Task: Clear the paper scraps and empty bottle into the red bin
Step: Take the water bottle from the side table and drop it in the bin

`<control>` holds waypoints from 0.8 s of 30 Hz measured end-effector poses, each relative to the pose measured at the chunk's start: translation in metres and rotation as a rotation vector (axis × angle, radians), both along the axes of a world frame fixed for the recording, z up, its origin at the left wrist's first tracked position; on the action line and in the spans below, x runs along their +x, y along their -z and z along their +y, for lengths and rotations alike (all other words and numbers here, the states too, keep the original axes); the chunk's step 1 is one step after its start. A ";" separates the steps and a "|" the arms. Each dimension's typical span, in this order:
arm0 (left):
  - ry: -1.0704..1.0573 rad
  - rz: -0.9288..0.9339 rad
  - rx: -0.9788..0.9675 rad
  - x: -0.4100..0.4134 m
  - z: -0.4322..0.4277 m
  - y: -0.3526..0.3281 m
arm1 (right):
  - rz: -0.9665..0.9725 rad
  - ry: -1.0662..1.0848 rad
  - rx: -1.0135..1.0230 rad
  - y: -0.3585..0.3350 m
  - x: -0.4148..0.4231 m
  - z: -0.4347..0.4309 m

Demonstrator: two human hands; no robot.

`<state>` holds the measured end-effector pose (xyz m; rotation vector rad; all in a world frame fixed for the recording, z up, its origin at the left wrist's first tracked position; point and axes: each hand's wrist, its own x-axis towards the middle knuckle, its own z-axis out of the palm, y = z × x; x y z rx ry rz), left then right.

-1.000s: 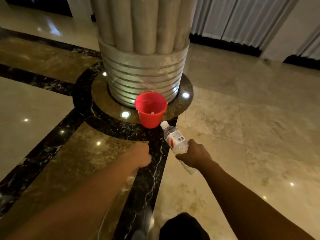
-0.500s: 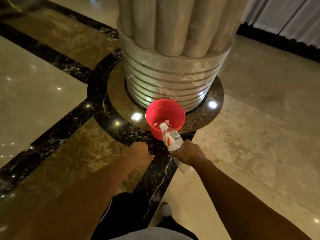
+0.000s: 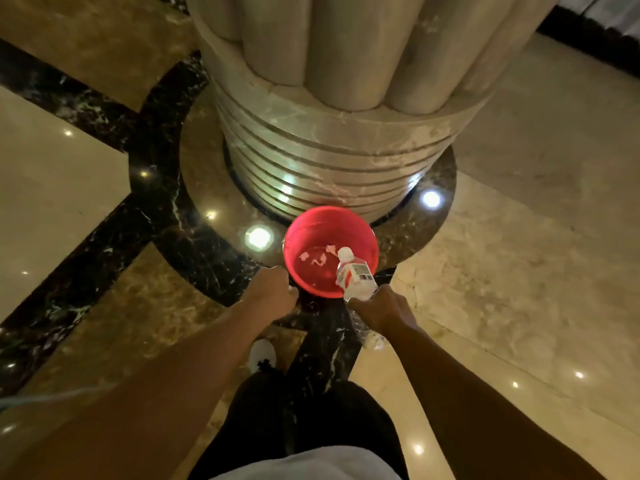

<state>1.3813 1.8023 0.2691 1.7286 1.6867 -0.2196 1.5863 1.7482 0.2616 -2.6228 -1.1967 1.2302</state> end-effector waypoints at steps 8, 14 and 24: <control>-0.011 -0.024 -0.038 0.047 0.077 0.036 | 0.004 0.065 -0.038 0.039 0.027 0.069; -0.154 -0.057 -0.128 0.078 0.108 0.103 | 0.010 0.046 -0.133 0.097 0.048 0.094; -0.175 0.000 -0.175 0.062 0.119 0.166 | 0.077 0.099 -0.108 0.157 0.043 0.125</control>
